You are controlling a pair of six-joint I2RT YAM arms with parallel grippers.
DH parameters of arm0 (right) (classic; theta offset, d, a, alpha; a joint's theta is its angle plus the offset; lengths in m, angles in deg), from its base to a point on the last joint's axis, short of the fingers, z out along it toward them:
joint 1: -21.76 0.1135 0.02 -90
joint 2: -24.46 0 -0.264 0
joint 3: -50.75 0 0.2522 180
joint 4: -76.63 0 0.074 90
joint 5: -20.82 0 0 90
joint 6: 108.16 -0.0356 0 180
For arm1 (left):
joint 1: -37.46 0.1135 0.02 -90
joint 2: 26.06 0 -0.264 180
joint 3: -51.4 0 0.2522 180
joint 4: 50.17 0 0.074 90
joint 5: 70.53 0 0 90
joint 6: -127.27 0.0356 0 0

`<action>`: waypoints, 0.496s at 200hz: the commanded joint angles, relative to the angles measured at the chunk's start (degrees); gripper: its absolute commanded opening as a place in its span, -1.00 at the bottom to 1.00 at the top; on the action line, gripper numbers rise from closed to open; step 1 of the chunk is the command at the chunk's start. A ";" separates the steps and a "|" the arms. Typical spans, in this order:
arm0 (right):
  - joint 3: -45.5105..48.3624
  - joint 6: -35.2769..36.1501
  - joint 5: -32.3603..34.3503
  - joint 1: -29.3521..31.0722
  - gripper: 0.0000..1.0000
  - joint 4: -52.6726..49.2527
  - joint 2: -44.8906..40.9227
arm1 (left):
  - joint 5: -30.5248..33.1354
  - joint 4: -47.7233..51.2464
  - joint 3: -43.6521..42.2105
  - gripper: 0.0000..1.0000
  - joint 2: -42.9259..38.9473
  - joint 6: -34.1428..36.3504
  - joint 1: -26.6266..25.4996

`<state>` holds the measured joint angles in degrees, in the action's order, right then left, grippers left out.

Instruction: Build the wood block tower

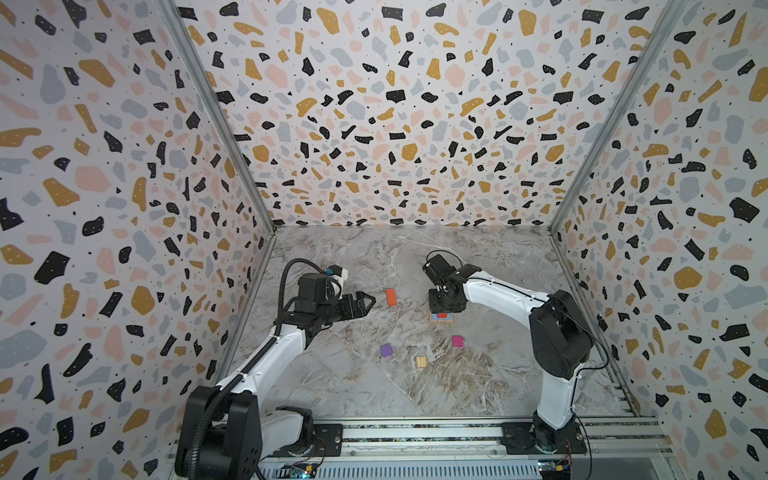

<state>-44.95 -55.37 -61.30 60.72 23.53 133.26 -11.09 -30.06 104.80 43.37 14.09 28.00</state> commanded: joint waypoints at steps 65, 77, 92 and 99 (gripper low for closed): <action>-1.32 0.29 0.72 -0.14 0.05 -0.66 -3.06 | -0.55 -1.07 0.26 0.87 -0.80 0.42 -0.20; -1.63 0.38 0.83 -0.20 0.06 -0.77 -3.14 | -0.55 -1.10 0.26 0.87 -0.79 0.42 -0.18; -2.07 0.47 1.12 -0.20 0.15 -1.18 -3.00 | -0.55 -1.16 0.26 0.87 -0.83 0.42 -0.14; -2.22 0.47 1.35 -0.17 0.17 -1.27 -2.90 | -0.56 -1.16 0.26 0.87 -0.79 0.42 -0.16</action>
<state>-44.95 -55.13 -61.12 60.72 23.67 133.17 -11.09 -30.06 104.80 43.37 14.09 28.00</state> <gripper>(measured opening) 0.568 0.936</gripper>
